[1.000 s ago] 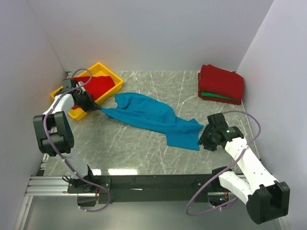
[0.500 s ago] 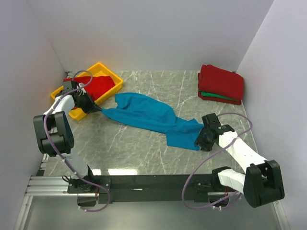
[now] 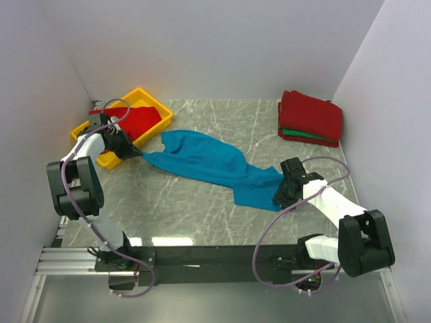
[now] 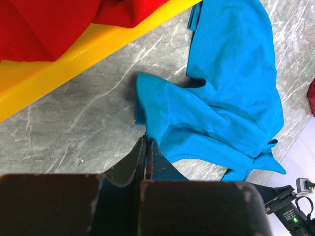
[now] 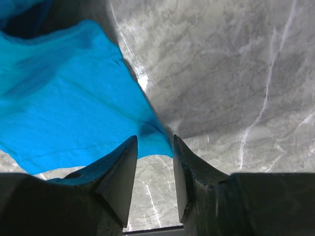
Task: Fold and stack the t-shirts
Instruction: Flatten the tshirt out
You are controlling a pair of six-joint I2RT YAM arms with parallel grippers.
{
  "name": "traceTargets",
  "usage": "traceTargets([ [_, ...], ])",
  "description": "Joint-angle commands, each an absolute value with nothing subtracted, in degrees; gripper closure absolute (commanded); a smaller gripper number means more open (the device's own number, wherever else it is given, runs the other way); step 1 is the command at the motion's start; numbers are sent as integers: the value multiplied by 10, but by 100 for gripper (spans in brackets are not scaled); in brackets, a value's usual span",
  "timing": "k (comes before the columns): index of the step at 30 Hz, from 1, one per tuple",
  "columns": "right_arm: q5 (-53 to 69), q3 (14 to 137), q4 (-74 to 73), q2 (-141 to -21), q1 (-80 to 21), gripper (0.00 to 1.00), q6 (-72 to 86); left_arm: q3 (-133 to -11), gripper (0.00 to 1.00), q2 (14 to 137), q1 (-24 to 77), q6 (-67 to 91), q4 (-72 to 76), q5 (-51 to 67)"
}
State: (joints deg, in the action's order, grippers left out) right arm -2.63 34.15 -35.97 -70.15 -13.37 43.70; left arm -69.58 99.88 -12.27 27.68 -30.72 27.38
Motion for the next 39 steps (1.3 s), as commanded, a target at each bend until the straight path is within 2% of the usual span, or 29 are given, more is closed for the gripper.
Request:
traceTargets([
  [1, -47, 334, -332, -711, -135, 59, 445, -707, 100, 981, -120, 271, -301, 286],
  [11, -44, 318, -317, -730, -134, 67, 446, -707, 100, 981, -120, 270, -301, 284],
  [17, -32, 320, -328, -710, -134, 82, 441, -703, 100, 981, -120, 271, -299, 284],
  [21, -18, 337, -346, -691, -134, 100, 425, -703, 100, 982, -120, 271, -299, 284],
  [27, -7, 392, -393, -645, -135, 100, 410, -700, 100, 973, -119, 270, -298, 272],
  [31, -12, 473, -428, -634, -132, 100, 400, -715, 100, 971, -96, 272, -302, 245],
  [35, -15, 561, -445, -663, -116, 100, 369, -742, 100, 977, -75, 297, -295, 238],
  [39, -2, 681, -442, -717, -77, 100, 336, -829, 99, 1002, -51, 336, -295, 236],
])
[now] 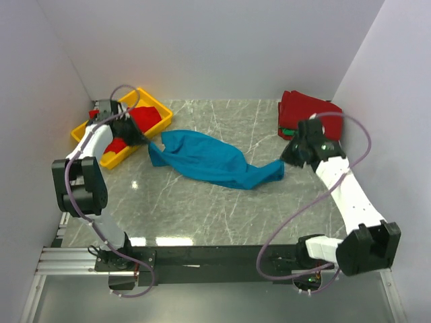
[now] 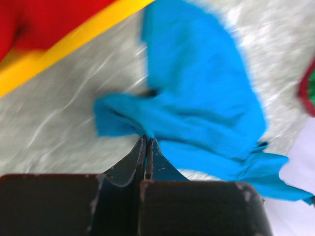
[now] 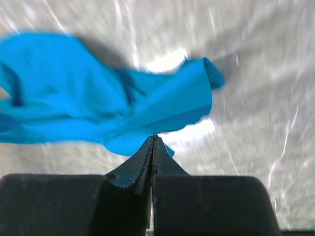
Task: Fold and stack the t-shirts
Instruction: Flatten the tshirt out
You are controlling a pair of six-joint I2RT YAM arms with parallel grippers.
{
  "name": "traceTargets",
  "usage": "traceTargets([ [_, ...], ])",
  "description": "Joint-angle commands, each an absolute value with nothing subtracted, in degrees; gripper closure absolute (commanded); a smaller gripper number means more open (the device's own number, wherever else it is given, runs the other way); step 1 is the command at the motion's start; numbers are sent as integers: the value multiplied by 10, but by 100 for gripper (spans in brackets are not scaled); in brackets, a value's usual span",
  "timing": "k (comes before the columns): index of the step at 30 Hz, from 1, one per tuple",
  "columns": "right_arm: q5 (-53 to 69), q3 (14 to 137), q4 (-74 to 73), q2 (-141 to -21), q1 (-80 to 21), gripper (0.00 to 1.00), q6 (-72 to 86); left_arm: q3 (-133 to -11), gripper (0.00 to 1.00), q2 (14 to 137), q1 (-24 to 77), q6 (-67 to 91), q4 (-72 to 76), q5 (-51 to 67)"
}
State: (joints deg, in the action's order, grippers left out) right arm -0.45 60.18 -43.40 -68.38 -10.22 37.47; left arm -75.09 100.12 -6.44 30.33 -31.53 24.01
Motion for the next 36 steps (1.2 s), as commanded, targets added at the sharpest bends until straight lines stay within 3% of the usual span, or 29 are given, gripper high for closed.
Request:
traceTargets([
  [1, -2, 705, -440, -731, -59, 100, 330, -851, 100, 1018, -49, 344, -297, 239],
  [5, 37, 851, -450, -834, -16, 100, 298, -985, 100, 1069, -44, 369, -313, 237],
  [11, 61, 1165, -494, -960, 16, 100, 277, -1208, 100, 1115, -42, 419, -293, 272],
  [15, 66, 1340, -487, -989, 18, 100, 284, -1190, 100, 1063, -41, 470, -174, 291],
  [24, 55, 1184, -282, -779, 18, 100, 279, -1057, 100, 815, -42, 445, -103, 238],
  [30, 1, 1169, -274, -665, 18, 100, 239, -969, 100, 654, -41, 426, -105, 160],
  [36, -43, 1191, -274, -602, 18, 100, 219, -950, 100, 571, -41, 409, -143, 102],
])
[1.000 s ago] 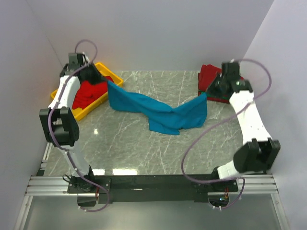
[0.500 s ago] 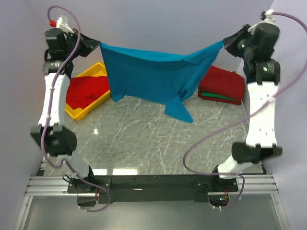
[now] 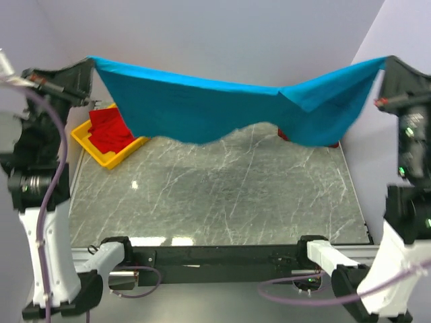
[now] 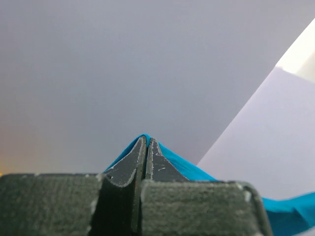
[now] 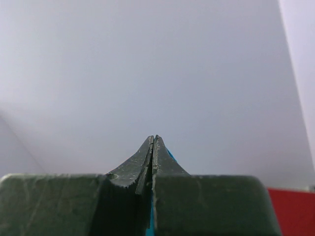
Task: Fold and stack the t-shirts
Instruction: Flatten the tshirt out
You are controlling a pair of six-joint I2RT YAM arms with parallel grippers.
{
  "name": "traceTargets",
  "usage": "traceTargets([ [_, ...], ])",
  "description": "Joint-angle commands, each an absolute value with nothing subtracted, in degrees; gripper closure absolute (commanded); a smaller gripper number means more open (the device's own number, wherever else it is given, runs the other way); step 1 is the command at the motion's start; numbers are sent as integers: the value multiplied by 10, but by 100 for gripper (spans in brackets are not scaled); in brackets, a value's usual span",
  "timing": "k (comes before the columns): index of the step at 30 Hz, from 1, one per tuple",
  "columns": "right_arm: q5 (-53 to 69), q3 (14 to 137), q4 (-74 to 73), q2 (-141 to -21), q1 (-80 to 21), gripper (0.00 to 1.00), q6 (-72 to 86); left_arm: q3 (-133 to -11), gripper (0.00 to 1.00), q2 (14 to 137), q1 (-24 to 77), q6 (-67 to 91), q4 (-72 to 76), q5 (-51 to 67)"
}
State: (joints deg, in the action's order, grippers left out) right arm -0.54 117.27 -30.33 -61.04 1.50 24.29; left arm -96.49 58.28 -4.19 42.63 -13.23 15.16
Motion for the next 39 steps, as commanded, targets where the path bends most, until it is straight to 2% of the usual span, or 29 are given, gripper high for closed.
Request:
traceTargets([
  [1, -45, 1200, -277, -603, 18, 100, 215, -948, 100, 568, -42, 410, -142, 104],
  [7, -47, 1206, -294, -631, 18, 100, 212, -924, 100, 598, -40, 428, -127, 144],
  [14, -26, 1138, -277, -692, 18, 100, 219, -918, 100, 698, -40, 430, -129, 220],
  [24, 11, 1175, -286, -802, 18, 100, 229, -961, 100, 792, -39, 411, -151, 248],
  [34, 25, 1170, -279, -746, 18, 100, 247, -956, 100, 734, -39, 413, -154, 210],
  [38, 22, 1145, -272, -694, 18, 100, 247, -932, 99, 670, -40, 410, -163, 149],
  [39, 19, 1137, -265, -667, 18, 100, 246, -928, 100, 640, -40, 407, -169, 102],
])
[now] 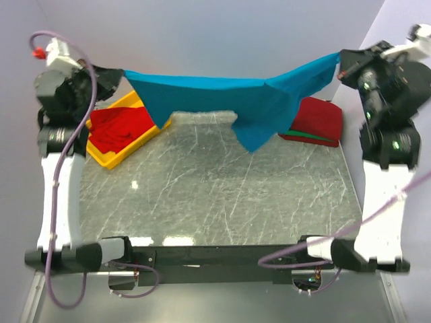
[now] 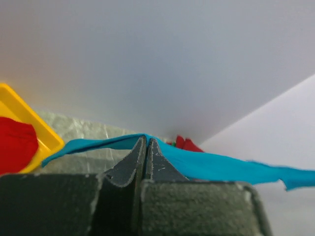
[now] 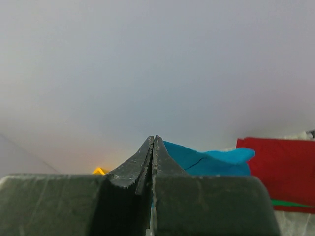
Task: Fold and stack the t-shirts
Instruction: Flatten the tshirt out
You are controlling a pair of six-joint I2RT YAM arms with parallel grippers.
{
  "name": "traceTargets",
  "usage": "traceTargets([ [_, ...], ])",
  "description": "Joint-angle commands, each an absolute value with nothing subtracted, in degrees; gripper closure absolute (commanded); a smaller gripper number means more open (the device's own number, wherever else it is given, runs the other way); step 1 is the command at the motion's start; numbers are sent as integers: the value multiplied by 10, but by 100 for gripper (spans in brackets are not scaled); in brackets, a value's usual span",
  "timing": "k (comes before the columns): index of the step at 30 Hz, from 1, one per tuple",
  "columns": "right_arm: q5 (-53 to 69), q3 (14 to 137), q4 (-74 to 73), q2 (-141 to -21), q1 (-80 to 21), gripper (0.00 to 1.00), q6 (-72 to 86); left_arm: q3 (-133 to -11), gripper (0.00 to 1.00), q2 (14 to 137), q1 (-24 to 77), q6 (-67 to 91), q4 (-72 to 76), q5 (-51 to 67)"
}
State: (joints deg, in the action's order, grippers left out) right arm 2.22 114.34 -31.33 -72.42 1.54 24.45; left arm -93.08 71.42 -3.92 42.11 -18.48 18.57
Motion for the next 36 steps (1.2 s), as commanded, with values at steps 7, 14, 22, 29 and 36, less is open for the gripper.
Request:
traceTargets([
  [7, -20, 1170, -261, -592, 18, 100, 223, -926, 100, 527, -40, 349, -190, -41],
  [14, -44, 1248, -273, -585, 18, 100, 214, -936, 100, 469, -33, 345, -194, -80],
  [22, -41, 1203, -246, -616, 18, 100, 227, -876, 100, 481, -32, 359, -176, -58],
  [29, -47, 1078, -200, -714, 18, 100, 228, -774, 100, 604, -31, 346, -136, -4],
  [36, -81, 1105, -274, -948, 12, 100, 271, -762, 81, 853, -32, 302, -122, 50],
])
